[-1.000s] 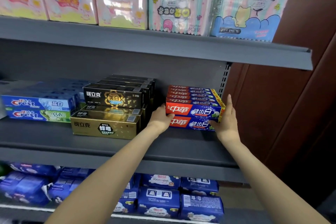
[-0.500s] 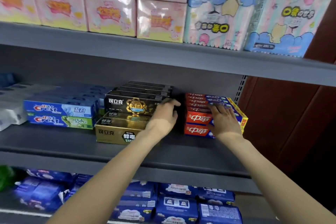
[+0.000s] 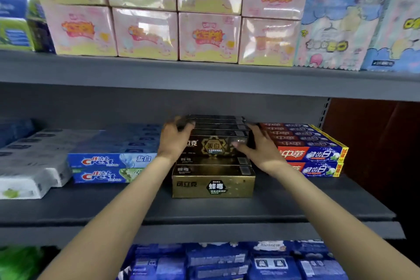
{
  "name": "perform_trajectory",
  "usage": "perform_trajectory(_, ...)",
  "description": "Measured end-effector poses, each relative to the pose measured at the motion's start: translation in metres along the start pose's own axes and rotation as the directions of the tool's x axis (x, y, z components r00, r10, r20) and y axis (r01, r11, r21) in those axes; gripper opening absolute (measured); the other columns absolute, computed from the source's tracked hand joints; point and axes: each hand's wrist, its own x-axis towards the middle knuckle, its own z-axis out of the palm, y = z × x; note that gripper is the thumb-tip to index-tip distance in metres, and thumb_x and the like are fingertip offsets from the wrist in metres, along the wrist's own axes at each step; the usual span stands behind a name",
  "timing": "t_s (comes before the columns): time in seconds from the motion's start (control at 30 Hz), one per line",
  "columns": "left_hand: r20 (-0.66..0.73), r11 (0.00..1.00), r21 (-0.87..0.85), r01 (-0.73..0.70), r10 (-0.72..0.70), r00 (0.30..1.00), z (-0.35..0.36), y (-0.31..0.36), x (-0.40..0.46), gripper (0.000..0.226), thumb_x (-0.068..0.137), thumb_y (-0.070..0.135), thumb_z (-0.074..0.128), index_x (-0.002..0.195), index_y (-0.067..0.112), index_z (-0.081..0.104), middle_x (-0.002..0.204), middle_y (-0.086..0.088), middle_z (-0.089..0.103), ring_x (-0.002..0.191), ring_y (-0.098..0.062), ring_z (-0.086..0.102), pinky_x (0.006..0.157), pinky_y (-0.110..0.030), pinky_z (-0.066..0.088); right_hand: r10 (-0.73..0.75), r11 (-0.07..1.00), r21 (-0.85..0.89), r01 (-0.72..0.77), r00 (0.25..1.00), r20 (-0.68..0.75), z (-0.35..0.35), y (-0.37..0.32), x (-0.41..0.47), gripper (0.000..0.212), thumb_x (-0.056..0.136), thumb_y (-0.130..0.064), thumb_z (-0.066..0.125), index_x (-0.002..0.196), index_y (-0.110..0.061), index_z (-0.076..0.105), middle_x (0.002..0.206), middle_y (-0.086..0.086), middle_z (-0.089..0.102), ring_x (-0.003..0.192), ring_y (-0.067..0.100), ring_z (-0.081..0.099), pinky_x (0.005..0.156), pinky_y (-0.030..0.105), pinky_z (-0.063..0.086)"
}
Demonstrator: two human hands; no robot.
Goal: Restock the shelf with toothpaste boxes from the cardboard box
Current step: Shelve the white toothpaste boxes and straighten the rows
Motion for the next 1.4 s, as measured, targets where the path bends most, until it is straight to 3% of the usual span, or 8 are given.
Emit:
perform_trajectory(0.1,0.094,0.96,-0.218,0.176,-0.159,0.983,-0.006,-0.004,0.0,0.033,0.095,0.031,0.052,0.122,0.013,0.053,0.121,-0.002,0.057,0.115,-0.018,0.051,0.099,-0.029,0.036,0.081,0.991,0.109,-0.083,0.996,0.019,0.013,-0.003,0.001,0.077,0.085,-0.044,0.062,0.147,-0.027,0.02,0.15,0.005,0.033,0.14,0.024,0.026,0.109,0.034,0.029)
perform_trajectory(0.33,0.243,0.901,-0.198,0.386,-0.336,0.91,-0.006,-0.024,-0.014,0.061,0.091,0.054,0.045,0.144,0.026,0.032,0.145,-0.005,0.043,0.131,-0.026,0.042,0.111,-0.039,0.031,0.128,0.992,-0.004,-0.128,0.991,0.033,0.03,-0.003,-0.01,0.091,0.084,-0.03,0.069,0.149,-0.031,0.006,0.157,0.009,0.009,0.143,0.035,0.017,0.113,0.044,0.024)
perform_trajectory(0.53,0.318,0.943,-0.085,0.322,-0.281,0.906,0.007,-0.03,-0.031,0.074,0.093,0.044,0.05,0.151,0.031,0.006,0.153,0.001,0.03,0.136,-0.024,0.035,0.108,-0.036,0.03,-0.082,0.907,-0.412,0.083,0.996,0.021,0.038,-0.018,-0.003,0.076,0.089,-0.032,0.06,0.149,-0.021,0.016,0.158,0.003,0.006,0.145,0.027,0.003,0.12,0.039,0.009)
perform_trajectory(0.63,0.282,0.954,-0.102,0.282,-0.244,0.928,0.017,-0.028,-0.034,0.081,0.087,0.042,0.057,0.15,0.032,0.007,0.155,0.0,0.026,0.138,-0.025,0.033,0.112,-0.042,0.031,-0.054,0.887,-0.461,0.033,0.998,-0.033,0.039,-0.021,-0.002,0.07,0.091,-0.039,0.053,0.148,-0.019,0.02,0.152,0.007,0.023,0.14,0.03,0.017,0.118,0.039,0.013)
perform_trajectory(0.77,0.285,0.958,-0.072,0.279,-0.248,0.926,0.033,-0.024,-0.042,0.085,0.09,0.039,0.056,0.152,0.023,0.0,0.16,0.0,-0.007,0.146,-0.024,0.008,0.114,-0.038,0.021,-0.025,0.851,-0.523,-0.041,0.993,-0.118,0.036,-0.013,-0.004,0.067,0.091,-0.042,0.051,0.147,-0.018,0.023,0.148,0.009,0.028,0.139,0.03,0.021,0.118,0.041,0.014)
perform_trajectory(1.0,0.211,0.913,-0.209,0.349,-0.306,0.928,0.021,-0.031,-0.031,0.052,0.096,0.037,0.043,0.143,0.021,0.03,0.14,-0.006,0.045,0.124,-0.027,0.046,0.099,-0.034,0.036,-0.029,0.839,-0.541,-0.062,0.987,-0.157,0.038,-0.008,-0.007,0.065,0.088,-0.033,0.058,0.143,-0.013,0.028,0.146,0.012,0.032,0.142,0.03,0.018,0.12,0.041,0.01)
perform_trajectory(1.27,0.386,0.68,-0.437,0.588,-0.449,0.806,0.014,-0.035,0.001,0.055,0.098,0.048,0.022,0.134,0.014,0.046,0.135,-0.013,0.052,0.124,-0.029,0.048,0.11,-0.042,0.034,-0.029,0.833,-0.548,-0.072,0.984,-0.174,0.036,-0.007,-0.008,0.062,0.087,-0.033,0.058,0.14,-0.015,0.031,0.142,0.009,0.038,0.138,0.028,0.026,0.119,0.038,0.009)
perform_trajectory(1.4,0.415,0.697,-0.424,0.579,-0.419,0.808,0.017,-0.035,0.008,0.057,0.1,0.049,0.017,0.134,0.012,0.044,0.136,-0.01,0.049,0.125,-0.028,0.046,0.107,-0.036,0.034,-0.011,0.819,-0.567,-0.083,0.987,-0.16,0.036,-0.009,-0.01,0.061,0.087,-0.033,0.059,0.139,-0.014,0.032,0.14,0.01,0.04,0.136,0.029,0.03,0.119,0.04,0.013)
